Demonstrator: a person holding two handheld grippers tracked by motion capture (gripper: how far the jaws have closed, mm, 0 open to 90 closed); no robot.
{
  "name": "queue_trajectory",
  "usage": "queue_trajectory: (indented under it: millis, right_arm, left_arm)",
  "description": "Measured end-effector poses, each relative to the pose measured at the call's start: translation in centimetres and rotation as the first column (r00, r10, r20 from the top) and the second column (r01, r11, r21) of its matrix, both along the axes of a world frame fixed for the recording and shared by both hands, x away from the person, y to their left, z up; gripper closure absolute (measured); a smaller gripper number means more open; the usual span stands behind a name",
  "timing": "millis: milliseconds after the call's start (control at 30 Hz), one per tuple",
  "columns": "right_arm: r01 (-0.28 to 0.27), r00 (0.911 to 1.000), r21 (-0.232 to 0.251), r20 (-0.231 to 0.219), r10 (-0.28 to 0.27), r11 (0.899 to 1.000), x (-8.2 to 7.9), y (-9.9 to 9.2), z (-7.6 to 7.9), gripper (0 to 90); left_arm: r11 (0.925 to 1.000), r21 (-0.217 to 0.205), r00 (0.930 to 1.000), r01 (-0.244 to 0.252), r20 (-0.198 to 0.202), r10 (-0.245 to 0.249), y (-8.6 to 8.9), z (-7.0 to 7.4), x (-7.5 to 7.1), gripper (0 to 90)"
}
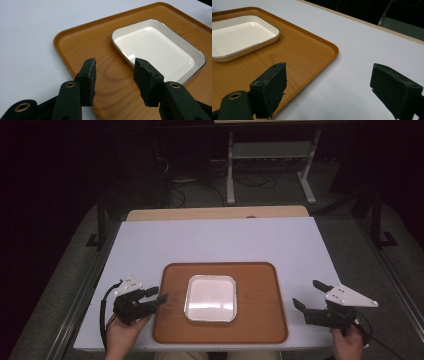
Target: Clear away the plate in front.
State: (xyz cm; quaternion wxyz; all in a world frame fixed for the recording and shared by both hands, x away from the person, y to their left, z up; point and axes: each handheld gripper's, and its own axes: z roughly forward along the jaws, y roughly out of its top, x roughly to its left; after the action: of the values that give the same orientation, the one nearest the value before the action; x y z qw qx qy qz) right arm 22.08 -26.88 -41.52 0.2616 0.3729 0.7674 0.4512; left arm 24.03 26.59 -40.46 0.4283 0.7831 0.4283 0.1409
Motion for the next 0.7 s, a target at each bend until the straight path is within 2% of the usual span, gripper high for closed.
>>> queue_trajectory:
  millis: [200,400,600,700]
  right_arm:
    - [0.006,1.0,-0.002,-0.003,-0.006,1.0,0.1,0.0,0.0,13.0]
    - [0.005,0.9999,-0.009,-0.01,-0.005,1.0,0.2,0.1,-0.1,13.0]
    - [0.004,0.9999,-0.013,-0.012,-0.004,1.0,0.2,0.2,-0.1,13.0]
    - [-0.004,1.0,-0.01,-0.006,0.004,1.0,0.1,0.2,0.0,13.0]
  left_arm:
    - [0.9999,0.013,0.9998,-0.011,0.014,0.011,1.5,0.0,-0.6,51.7]
    - [0.9995,0.006,0.9992,-0.03,0.028,0.03,3.1,0.0,-1.1,50.5]
    - [0.9986,-0.01,0.9987,-0.051,0.009,0.051,4.0,-1.1,-1.6,46.1]
    - [0.9988,0.011,0.9988,-0.048,-0.006,0.048,3.9,-1.6,-1.6,44.7]
